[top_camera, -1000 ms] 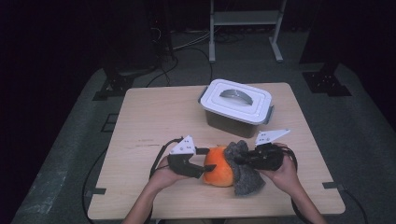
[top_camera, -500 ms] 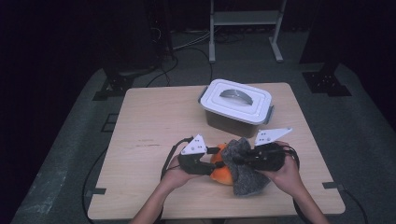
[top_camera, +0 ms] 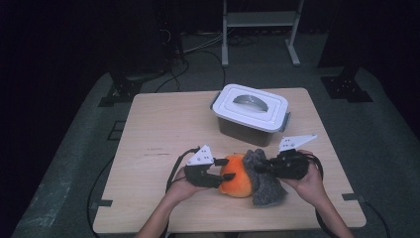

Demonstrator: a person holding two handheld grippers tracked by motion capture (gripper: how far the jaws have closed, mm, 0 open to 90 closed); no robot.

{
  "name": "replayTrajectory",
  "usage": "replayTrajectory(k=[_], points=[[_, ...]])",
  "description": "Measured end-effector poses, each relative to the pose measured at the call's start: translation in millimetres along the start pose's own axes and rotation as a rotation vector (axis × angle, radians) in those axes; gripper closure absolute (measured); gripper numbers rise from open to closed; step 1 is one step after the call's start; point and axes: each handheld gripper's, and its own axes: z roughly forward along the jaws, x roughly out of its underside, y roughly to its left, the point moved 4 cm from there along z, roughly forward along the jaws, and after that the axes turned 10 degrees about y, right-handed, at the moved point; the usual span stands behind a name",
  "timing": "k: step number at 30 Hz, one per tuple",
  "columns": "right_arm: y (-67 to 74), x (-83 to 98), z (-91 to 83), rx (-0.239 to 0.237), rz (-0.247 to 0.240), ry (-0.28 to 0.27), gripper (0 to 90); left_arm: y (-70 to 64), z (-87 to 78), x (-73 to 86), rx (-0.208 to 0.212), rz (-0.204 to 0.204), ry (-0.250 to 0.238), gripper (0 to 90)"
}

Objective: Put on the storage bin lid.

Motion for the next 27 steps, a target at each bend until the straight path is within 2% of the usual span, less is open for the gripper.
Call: replayTrajectory(k=[3, 4, 6, 7, 10, 14, 16, 19, 22, 25, 27], points=[[-4.0, -1.1, 9.3, -0.006, 0.001, 0.033, 76.1, 2.5, -3.4, 0.2, -0.004, -0.013, 0.005, 41.1], [-3.9, -0.2, 11.2, -0.013, 0.005, 0.033, 76.1, 3.9, -4.8, -0.4, -0.019, -0.02, 0.002, 37.5], [-3.4, 2.9, 12.6, -0.015, 0.006, 0.027, 76.2, 7.4, -5.3, -0.9, -0.043, -0.06, 0.004, 27.0], [-3.4, 5.2, 12.4, -0.02, 0.01, 0.025, 76.2, 7.8, -4.4, -0.5, -0.032, -0.07, 0.002, 26.1], [-5.0, 11.9, 10.9, -0.021, 0.019, 0.034, 76.1, 3.0, 0.6, 0.2, 0.002, -0.053, 0.006, 33.4], [-1.4, 11.8, 0.9, 0.0, 0.001, 0.05, 76.3, -4.0, 3.6, -4.5, 0.009, -0.022, -0.003, 39.7], [7.0, 3.3, -6.5, -0.006, -0.025, 0.031, 76.4, -7.2, 5.1, -6.5, 0.019, -0.012, -0.011, 40.3], [20.8, -14.0, -11.0, -0.012, -0.077, 0.02, 76.4, -15.6, 7.9, -10.8, 0.032, 0.03, -0.017, 40.5], [27.8, -27.4, -6.3, 0.004, -0.118, 0.054, 76.3, -22.0, 8.7, -12.9, 0.023, 0.077, -0.003, 40.5], [26.0, -30.3, -0.2, 0.001, -0.123, 0.078, 76.4, -18.9, 7.6, -10.0, 0.012, 0.073, 0.004, 41.1], [21.2, -27.1, 0.5, 0.005, -0.105, 0.08, 76.4, -15.8, 7.1, -8.0, 0.011, 0.062, 0.007, 41.1]])
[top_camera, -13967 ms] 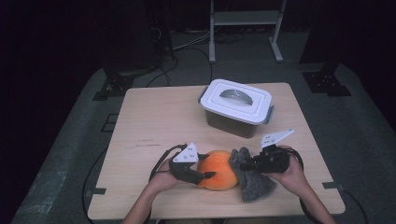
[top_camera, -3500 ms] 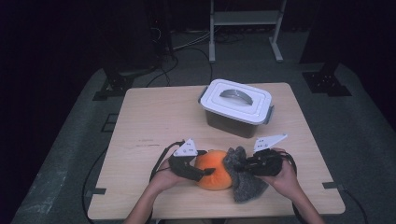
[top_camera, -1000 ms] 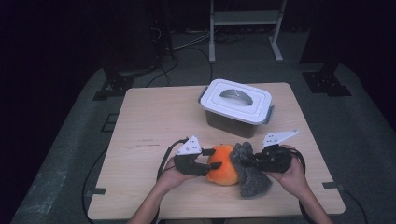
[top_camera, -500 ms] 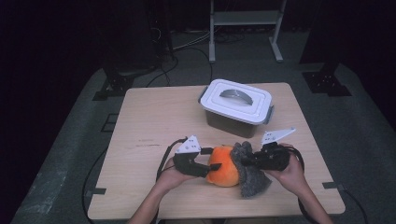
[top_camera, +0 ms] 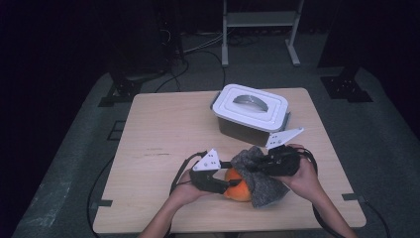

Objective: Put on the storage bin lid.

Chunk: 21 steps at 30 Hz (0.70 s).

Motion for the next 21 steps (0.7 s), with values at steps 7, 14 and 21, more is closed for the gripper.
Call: replayTrajectory(k=[7, 14, 21], points=[[-17.2, 25.4, 5.2, -0.012, 0.077, 0.006, 76.3, 8.4, -3.2, 7.4, -0.002, -0.013, 0.029, 38.1], [-12.9, 37.7, 17.3, -0.059, 0.104, -0.026, 76.6, 17.5, -1.4, 21.6, 0.022, -0.053, 0.094, 30.3], [-4.0, 37.6, 25.5, -0.062, 0.093, -0.042, 76.8, 18.8, -11.2, 22.6, 0.049, -0.078, 0.073, 29.3]])
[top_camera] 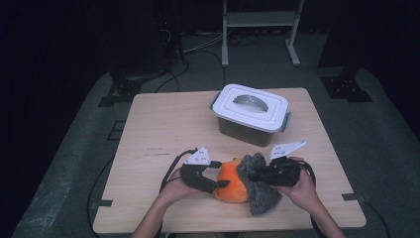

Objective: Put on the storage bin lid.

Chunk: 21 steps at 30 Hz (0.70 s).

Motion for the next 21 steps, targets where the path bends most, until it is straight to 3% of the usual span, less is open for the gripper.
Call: replayTrajectory(k=[3, 6, 11, 15, 21], points=[[-0.5, 0.7, 0.9, -0.004, 0.005, -0.006, 76.8, -4.1, -2.5, -7.0, 0.009, 0.002, -0.025, 28.6], [-0.1, 0.9, 1.0, -0.003, 0.006, -0.007, 76.8, -6.1, 1.9, -8.5, -0.014, 0.017, 0.0, 26.7], [3.8, 2.1, 1.0, -0.004, 0.0, 0.0, 76.9, -3.0, 5.3, -4.7, -0.014, -0.006, 0.022, 27.1], [14.9, 4.3, 2.6, -0.011, -0.022, 0.02, 77.1, -2.3, -2.2, -8.8, 0.007, -0.042, -0.019, 33.1], [26.0, 0.4, -2.5, -0.007, -0.068, 0.052, 76.9, -7.7, 1.4, -7.5, 0.044, -0.013, -0.005, 39.6]])
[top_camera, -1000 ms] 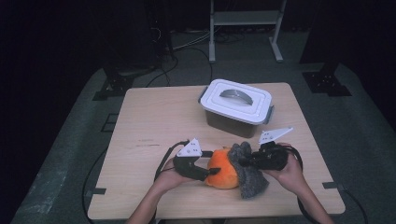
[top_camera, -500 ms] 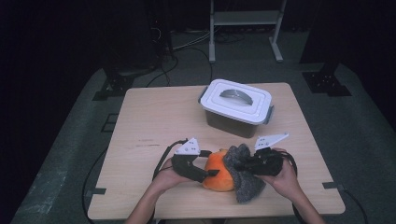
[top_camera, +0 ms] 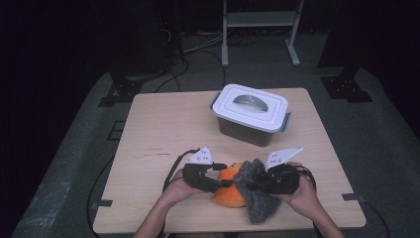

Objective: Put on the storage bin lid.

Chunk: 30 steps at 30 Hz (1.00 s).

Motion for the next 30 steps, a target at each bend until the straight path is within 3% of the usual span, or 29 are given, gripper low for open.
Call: replayTrajectory(k=[5, 7, 9, 16, 19, 22, 26, 30], points=[[0.7, -19.2, -14.9, 0.033, -0.034, -0.037, 76.8, -4.6, 0.7, -1.0, 0.021, 0.039, -0.003, 40.2], [-0.5, -26.9, -15.4, 0.038, -0.048, -0.025, 76.7, -9.7, 0.8, -3.0, 0.019, 0.081, 0.011, 39.8], [-5.4, -29.6, -13.6, 0.042, -0.053, -0.002, 76.7, -10.2, 0.6, -2.8, 0.015, 0.089, 0.016, 40.0], [-36.8, -4.6, -13.2, 0.021, 0.06, -0.002, 76.5, -9.6, -1.5, -1.1, 0.016, 0.096, 0.033, 38.6], [-42.8, 3.8, -12.6, -0.004, 0.094, -0.022, 76.4, -13.4, 0.6, -5.9, 0.008, 0.081, 0.054, 25.3], [-43.6, 6.7, -11.2, -0.022, 0.099, -0.033, 76.5, -17.2, 4.6, -7.8, -0.003, 0.102, 0.068, 21.9], [-37.8, 10.4, -10.0, -0.038, 0.092, -0.023, 76.5, -13.9, 3.0, -7.5, -0.021, 0.102, 0.059, 31.0], [-28.7, 12.9, -9.6, -0.047, 0.078, -0.013, 76.6, -8.5, 0.9, -4.4, -0.032, 0.092, 0.068, 31.5]])
